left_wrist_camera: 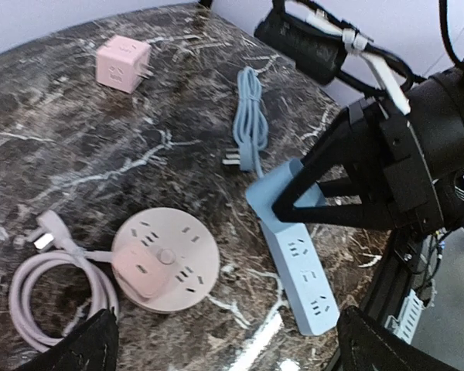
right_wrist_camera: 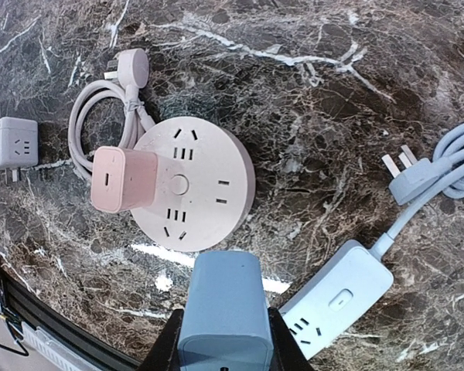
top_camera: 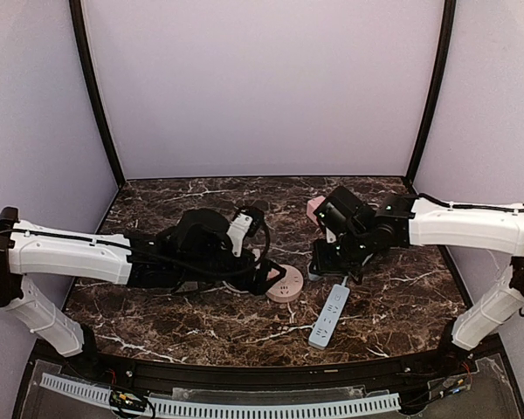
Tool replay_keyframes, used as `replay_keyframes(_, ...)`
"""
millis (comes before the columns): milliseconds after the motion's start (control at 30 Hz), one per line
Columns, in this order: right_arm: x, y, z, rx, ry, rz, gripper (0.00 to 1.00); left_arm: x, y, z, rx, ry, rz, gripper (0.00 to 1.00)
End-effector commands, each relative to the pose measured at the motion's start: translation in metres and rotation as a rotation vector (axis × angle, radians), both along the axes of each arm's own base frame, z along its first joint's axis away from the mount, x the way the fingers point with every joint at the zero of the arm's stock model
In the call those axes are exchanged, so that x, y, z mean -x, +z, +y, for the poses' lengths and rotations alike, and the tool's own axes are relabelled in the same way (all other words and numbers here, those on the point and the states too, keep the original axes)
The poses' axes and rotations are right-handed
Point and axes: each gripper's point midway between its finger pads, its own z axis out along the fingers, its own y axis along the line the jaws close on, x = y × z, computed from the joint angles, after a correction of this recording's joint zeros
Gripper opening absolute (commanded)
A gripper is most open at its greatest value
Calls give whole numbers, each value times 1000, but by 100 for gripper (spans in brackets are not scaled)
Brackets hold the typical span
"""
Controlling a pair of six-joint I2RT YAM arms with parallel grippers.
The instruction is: Insert the plug
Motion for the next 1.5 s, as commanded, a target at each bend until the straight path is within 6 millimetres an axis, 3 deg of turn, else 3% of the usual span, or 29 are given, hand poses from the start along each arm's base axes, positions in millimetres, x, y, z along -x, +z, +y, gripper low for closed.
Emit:
replay_keyframes(0, -3, 1, 27, -34, 59, 25, 0, -29, -12, 54, -175, 156, -173, 99)
replay_keyframes(200, -8, -9, 46, 8, 94, 99, 0, -54, -19, 93, -141, 291, -253, 99)
replay_keyframes(433, -16, -35, 51, 38, 85, 207, 0, -54, -16, 108, -120, 323, -288, 99)
replay_keyframes(600, -19, -40, 50, 63, 61, 220, 0, -50, -8, 119, -91, 340, -315, 99)
replay_keyframes(1467, -38, -61, 33, 154, 22, 227, 0, -41, -1, 119, -36, 311, -301, 99)
